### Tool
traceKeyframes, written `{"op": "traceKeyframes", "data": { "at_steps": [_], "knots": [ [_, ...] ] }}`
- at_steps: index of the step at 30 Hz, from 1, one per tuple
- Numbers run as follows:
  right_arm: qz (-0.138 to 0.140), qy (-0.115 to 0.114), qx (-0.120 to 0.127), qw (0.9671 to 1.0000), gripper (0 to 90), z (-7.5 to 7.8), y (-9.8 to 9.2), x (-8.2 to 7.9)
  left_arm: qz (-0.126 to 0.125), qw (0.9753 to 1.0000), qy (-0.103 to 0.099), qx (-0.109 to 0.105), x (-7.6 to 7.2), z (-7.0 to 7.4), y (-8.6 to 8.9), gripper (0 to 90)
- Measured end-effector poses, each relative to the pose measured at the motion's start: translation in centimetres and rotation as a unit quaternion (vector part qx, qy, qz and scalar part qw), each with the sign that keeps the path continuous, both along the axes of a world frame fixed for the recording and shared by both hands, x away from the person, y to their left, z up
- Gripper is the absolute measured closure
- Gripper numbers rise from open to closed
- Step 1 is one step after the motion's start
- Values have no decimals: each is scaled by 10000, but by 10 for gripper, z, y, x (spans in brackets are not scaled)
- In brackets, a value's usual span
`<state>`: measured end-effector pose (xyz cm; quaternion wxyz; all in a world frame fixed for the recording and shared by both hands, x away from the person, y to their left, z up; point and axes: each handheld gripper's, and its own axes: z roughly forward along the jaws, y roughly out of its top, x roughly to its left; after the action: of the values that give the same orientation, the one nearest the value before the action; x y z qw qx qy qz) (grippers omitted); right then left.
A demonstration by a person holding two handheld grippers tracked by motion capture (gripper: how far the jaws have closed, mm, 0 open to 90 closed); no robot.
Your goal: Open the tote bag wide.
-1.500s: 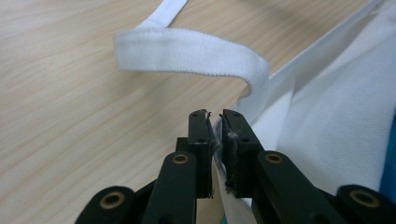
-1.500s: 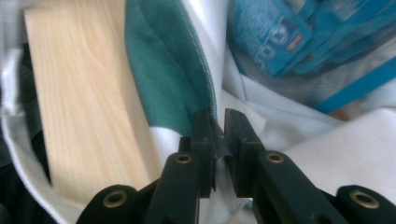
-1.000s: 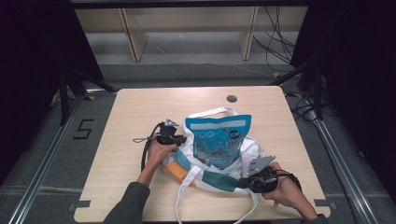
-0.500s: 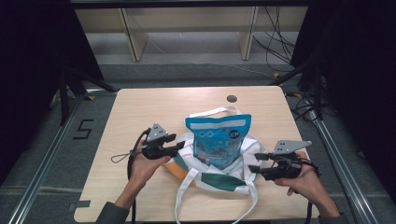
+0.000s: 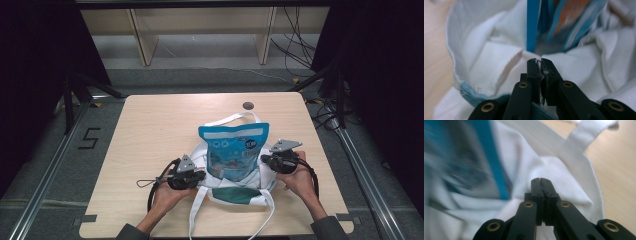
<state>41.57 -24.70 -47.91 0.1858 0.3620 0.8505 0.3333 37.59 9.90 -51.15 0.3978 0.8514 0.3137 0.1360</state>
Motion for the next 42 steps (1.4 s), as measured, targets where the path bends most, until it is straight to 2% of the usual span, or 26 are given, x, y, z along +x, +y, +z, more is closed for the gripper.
{"op": "traceKeyframes", "data": {
  "at_steps": [1,2,6,8,11,12,13,15,16,17,18,20,21,24,25,26,27,28,29,31,32,33,36,39,41,42],
  "knots": [
    [0,0,0,10000,900,0,0,0,0,10000,0,0,0,0,0,863],
    [-58,90,-84,9999,900,-10,0,6,212,9987,319,-331,1,-6,1,866],
    [-37,109,-320,9994,900,-18,7,12,142,9988,317,-334,3,-6,3,869],
    [-69,60,-330,9994,900,-19,9,13,152,9994,252,-176,2,-4,0,868],
    [-34,91,-293,9995,900,-18,7,13,169,9994,256,-169,2,-4,-1,866],
    [8,121,-252,9996,900,-17,6,14,165,9996,217,-81,2,-2,-1,864],
    [-46,210,-128,9997,885,-14,4,12,168,9997,176,-29,1,-1,-2,859],
    [-90,88,130,9998,857,-6,-2,10,156,9999,67,-33,-2,5,-3,846],
    [-90,88,130,9998,857,-6,-2,10,156,9999,67,-33,-2,5,-3,839],
    [-22,-154,319,9994,853,7,-9,4,161,9996,63,-234,-3,9,-3,837],
    [14,-178,475,9987,851,14,-11,-1,125,9986,2,-516,-8,19,-2,832],
    [102,-312,495,9982,849,19,-13,-7,81,9983,-37,-569,-10,24,-2,828],
    [295,-203,550,9978,841,23,-12,-20,103,9973,-172,-713,-14,32,-3,823],
    [417,-135,425,9981,837,19,-9,-31,51,9969,-138,-775,-19,36,-3,822],
    [525,-20,185,9984,837,14,-4,-37,-95,9978,-87,-654,-26,34,-6,821],
    [525,-20,185,9984,837,14,-4,-37,-95,9978,-87,-654,-26,34,-6,823],
    [523,158,-176,9984,847,6,2,-43,-281,9991,-102,-308,-33,26,-11,826],
    [531,175,-311,9980,855,1,5,-44,-308,9992,-51,-266,-36,20,-13,829],
    [454,243,-281,9983,860,-4,8,-47,-377,9992,-41,-107,-37,16,-15,838],
    [507,243,-356,9978,862,-5,6,-46,-435,9990,-54,-10,-40,10,-18,847],
    [538,148,-294,9980,862,-7,6,-45,-607,9970,-171,455,-38,7,-18,850],
    [538,148,-294,9980,862,-7,6,-45,-620,9963,-234,554,-38,3,-20,850],
    [495,185,-359,9980,867,-12,8,-45,-557,9964,-212,601,-34,1,-21,880],
    [507,283,-497,9971,875,-17,12,-44,-536,9970,-213,522,-31,-1,-19,891],
    [491,228,-487,9973,876,-18,13,-43,-472,9978,-191,419,-31,-2,-20,891],
    [495,269,-515,9971,876,-18,13,-43,-513,9970,-224,529,-28,-1,-19,892]
  ]
}}
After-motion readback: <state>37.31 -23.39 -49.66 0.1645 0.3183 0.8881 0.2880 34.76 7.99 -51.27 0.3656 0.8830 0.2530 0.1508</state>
